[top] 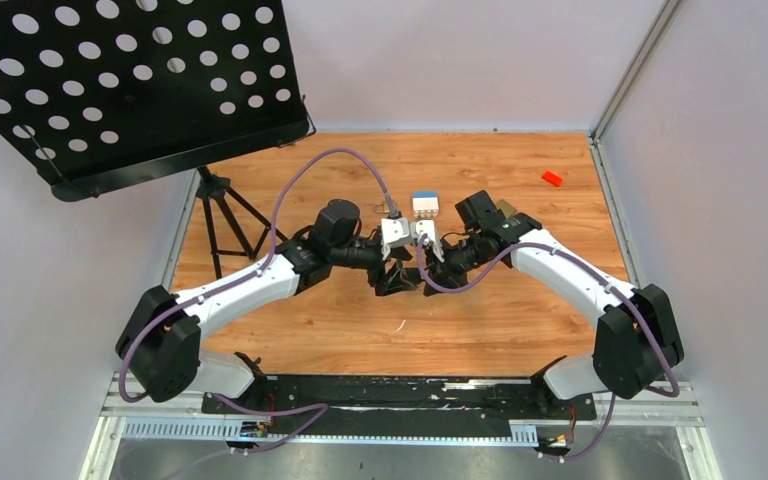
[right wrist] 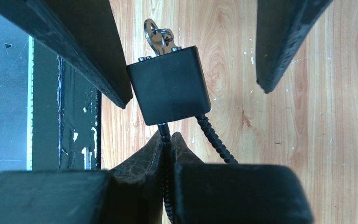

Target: Unlock with the key

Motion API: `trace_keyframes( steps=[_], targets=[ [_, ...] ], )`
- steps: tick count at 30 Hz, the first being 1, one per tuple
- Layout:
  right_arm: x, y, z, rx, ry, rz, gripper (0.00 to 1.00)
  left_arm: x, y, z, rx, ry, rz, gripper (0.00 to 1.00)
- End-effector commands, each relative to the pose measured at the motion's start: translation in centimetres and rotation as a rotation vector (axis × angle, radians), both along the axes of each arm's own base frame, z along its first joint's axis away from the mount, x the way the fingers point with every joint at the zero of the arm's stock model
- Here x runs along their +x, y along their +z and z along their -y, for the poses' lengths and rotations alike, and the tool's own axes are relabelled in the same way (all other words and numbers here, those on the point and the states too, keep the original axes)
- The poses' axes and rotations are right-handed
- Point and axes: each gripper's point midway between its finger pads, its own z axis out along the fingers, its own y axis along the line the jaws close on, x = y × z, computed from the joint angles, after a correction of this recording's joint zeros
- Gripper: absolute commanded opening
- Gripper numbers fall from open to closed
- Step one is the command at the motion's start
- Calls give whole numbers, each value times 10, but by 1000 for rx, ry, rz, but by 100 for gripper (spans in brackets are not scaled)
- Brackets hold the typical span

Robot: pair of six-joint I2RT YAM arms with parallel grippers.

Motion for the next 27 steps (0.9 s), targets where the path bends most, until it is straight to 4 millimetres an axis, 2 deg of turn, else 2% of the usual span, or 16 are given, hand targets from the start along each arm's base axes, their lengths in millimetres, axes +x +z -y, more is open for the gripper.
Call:
trace_keyframes(
  steps=[1,4,9,11,14,17,23,27],
  targets=[
    [8,20,-9,61,10,36,0,-3,-3,8,-7,-22,2,74],
    [8,20,-9,60,8,37,0,-6,-7,9,-2,-31,-11,67],
    [9,18,-8,54,5,38,0,-7,-4,12,-10,-43,-12,50],
    [9,18,-8,53,3,40,0,-7,-3,13,-10,-48,-14,38],
    [10,14,-6,38,-2,46,0,-9,-3,12,-7,-51,-12,14],
    [16,7,3,-13,-26,86,0,-11,-4,8,9,-63,-5,0],
    [43,-5,36,-190,-144,220,0,-19,-8,-2,38,-98,-18,0],
    [41,-7,47,-232,-150,246,0,-8,-5,-6,38,-56,-5,0]
  ],
)
